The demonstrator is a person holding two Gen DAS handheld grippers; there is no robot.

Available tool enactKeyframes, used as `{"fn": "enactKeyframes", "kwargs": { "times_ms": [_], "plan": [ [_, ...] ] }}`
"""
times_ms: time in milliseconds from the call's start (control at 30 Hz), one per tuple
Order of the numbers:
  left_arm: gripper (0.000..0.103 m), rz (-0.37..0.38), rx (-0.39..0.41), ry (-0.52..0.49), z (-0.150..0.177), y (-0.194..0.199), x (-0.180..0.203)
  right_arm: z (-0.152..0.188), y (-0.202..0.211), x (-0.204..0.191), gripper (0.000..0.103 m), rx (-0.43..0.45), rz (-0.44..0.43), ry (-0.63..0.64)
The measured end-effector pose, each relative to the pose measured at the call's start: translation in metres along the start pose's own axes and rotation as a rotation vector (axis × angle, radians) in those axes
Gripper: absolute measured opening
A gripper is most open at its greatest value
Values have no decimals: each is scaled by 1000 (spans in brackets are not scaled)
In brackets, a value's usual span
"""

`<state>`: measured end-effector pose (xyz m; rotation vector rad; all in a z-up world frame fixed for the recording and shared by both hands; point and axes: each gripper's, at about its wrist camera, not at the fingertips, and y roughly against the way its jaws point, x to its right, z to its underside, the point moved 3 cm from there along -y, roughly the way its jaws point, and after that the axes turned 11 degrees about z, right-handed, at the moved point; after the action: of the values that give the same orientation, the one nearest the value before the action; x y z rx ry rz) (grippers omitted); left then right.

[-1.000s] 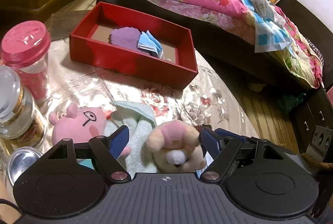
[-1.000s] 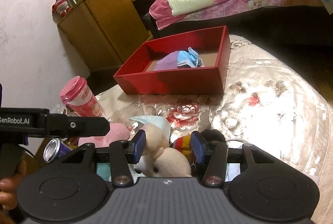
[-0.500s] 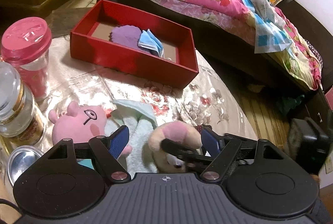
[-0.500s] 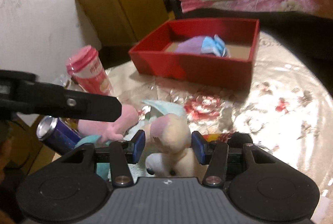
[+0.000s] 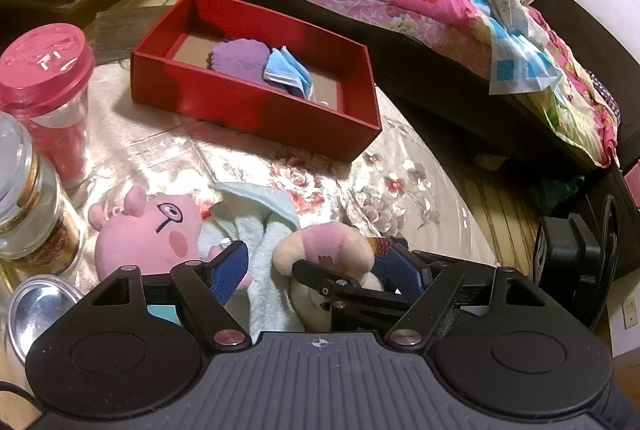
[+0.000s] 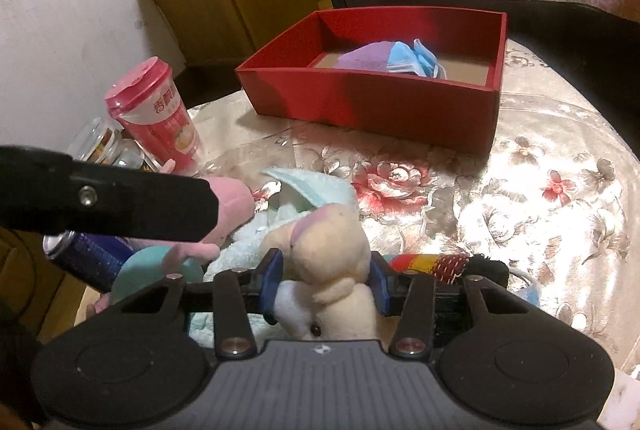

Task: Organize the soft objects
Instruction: 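Lift the teddy bear with the right tool while the left tool grasps the pink knitted scrunchie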

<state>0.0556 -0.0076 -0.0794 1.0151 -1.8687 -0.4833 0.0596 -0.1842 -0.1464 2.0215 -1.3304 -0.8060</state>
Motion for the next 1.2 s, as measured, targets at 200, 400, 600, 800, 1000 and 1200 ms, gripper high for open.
{"fn": "enactKeyframes", "kwargs": {
  "times_ms": [200,400,600,800,1000,1200],
  "plan": [
    [75,1,-4,8,0,1,-3,-5,9,8,4,4,-38,-64],
    [75,7,-15,13,1,0,-3,-9,32,23,2,37,-70,-127],
    [72,24,-37,-26,6,-4,6,-17,56,48,1,101,-60,-210],
    [70,58,-66,-41,10,-11,15,-21,72,77,1,152,-33,-290],
    [70,74,-164,-138,32,-35,39,-14,75,90,1,142,-15,-322],
    [68,84,-251,-192,54,-59,54,-1,99,103,1,175,5,-360]
  ]
}}
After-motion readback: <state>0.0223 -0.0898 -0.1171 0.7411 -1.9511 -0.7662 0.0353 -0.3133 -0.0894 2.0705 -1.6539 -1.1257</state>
